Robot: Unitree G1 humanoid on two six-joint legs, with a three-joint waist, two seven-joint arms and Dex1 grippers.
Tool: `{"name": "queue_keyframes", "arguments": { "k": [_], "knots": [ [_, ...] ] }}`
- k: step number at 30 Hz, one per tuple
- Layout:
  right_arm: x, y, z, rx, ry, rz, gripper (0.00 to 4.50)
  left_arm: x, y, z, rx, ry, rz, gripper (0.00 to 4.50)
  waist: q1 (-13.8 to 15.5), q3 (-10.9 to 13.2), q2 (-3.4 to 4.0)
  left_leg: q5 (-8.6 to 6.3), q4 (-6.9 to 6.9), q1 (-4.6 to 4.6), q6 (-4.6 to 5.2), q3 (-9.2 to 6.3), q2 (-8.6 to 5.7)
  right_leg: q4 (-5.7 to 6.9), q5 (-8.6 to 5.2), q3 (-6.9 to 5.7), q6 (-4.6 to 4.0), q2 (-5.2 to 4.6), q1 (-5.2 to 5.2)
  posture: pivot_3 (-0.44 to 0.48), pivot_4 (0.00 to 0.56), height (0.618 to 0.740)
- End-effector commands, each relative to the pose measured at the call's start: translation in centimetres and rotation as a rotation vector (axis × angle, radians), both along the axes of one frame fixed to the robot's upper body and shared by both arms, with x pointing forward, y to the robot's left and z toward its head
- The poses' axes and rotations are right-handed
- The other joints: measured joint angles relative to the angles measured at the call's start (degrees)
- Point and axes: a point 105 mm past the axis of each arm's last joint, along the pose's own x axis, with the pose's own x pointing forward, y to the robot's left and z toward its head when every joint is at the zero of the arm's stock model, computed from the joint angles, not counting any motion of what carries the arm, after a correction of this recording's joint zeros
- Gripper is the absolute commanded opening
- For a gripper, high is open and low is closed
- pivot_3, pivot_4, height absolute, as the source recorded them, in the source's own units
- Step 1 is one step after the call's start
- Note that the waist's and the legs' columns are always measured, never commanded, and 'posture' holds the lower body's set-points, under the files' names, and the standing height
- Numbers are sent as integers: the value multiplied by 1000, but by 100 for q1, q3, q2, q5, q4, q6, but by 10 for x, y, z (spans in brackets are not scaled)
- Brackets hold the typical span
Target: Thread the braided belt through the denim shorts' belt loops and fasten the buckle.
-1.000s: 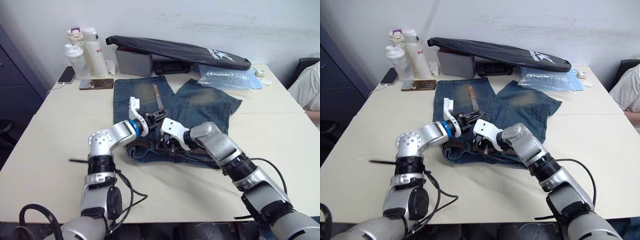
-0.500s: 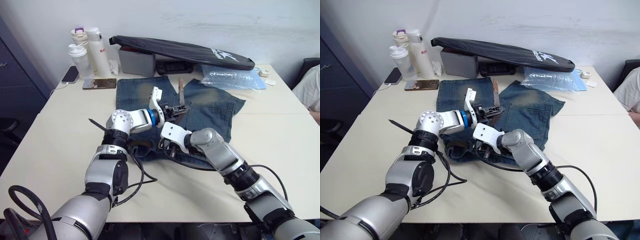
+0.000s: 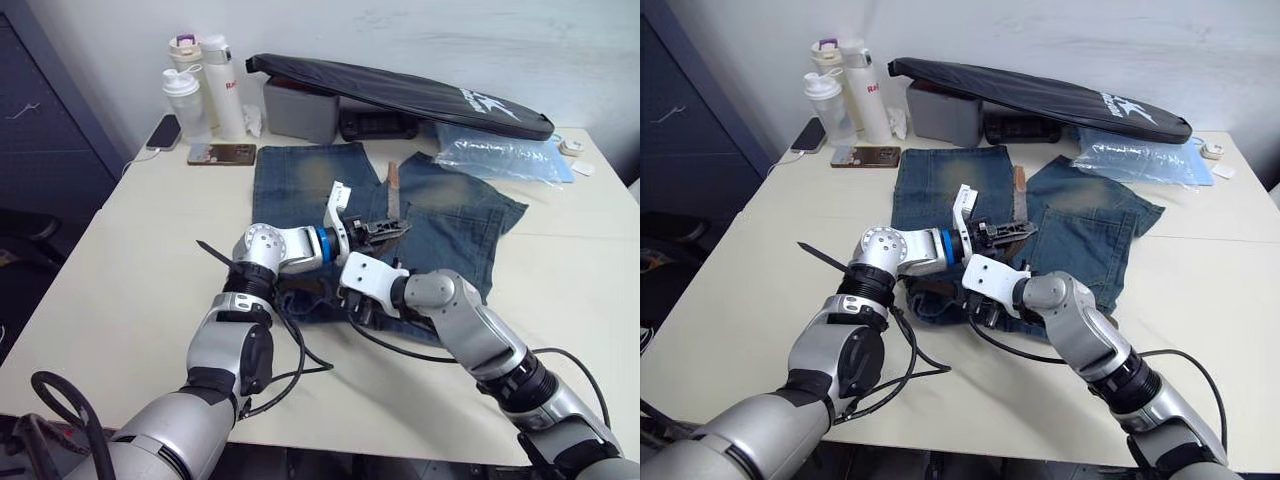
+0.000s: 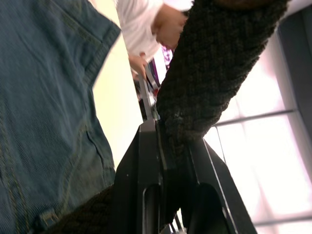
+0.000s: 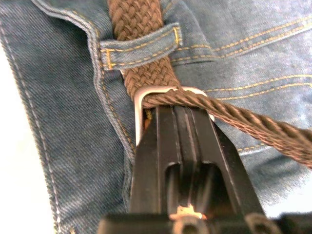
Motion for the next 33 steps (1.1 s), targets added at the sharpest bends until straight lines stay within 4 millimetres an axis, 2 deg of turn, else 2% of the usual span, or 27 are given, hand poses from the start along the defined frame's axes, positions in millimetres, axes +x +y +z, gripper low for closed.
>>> {"name": "queue_keyframes", "arguments": {
  "k": [1,4,6,9,11,13,14,17,22,27,33],
  "knots": [
    [-10,-30,-56,-110,184,-120,118,-3,-18,50,-138,-113,-58,0,21,12,-2,-4,1,0,-6,0,-3,-2,0,-5,0,-3,1,0,150,740],
    [-8,-28,-50,-78,152,-126,118,-11,-26,54,-164,-117,-129,0,28,43,-8,5,2,1,-6,-6,-19,-7,3,-22,7,-18,3,0,150,740],
    [-7,-30,-41,-54,128,-150,118,-19,-35,40,-108,-108,-179,0,33,53,-11,17,0,0,-6,-6,-26,-6,7,-44,14,-32,6,0,150,740],
    [-8,-39,-23,-13,102,-230,118,-17,-42,20,13,-125,-154,0,48,55,-9,21,-1,-2,-7,-16,-31,-6,7,-67,15,-37,8,0,150,740],
    [-13,-40,-8,49,97,-264,118,-16,-40,17,28,-130,-150,0,57,52,-5,20,-8,-16,-6,-24,-37,-4,7,-83,15,-42,9,0,150,740],
    [-17,-41,-2,81,102,-284,118,-15,-39,16,34,-128,-146,0,46,51,8,22,-5,-48,-2,-26,-38,-1,7,-89,15,-40,-3,0,150,740],
    [-20,-46,1,99,108,-311,118,-14,-36,13,36,-123,-141,0,43,55,13,47,-2,-60,37,-26,-37,5,7,-96,15,-35,-10,0,150,740],
    [-28,-63,3,96,113,-385,118,-11,-30,7,45,-114,-130,0,69,65,28,51,6,-65,40,-32,-39,5,7,-107,16,-34,-15,0,150,740],
    [-32,-68,12,237,127,-485,118,-4,-20,5,54,-113,-97,0,38,79,28,50,-10,-70,39,-43,-41,1,7,-110,17,-34,-14,0,150,740],
    [-37,-73,16,268,131,-523,118,0,-14,3,56,-110,-71,0,39,103,36,66,-6,-66,32,-46,-44,-4,5,-118,19,-35,-15,0,150,740],
    [-35,-92,34,311,83,-586,118,0,-11,-1,63,-105,-65,0,35,121,44,73,-9,-66,31,-46,-45,1,5,-119,20,-33,-18,0,150,740]
  ]
}}
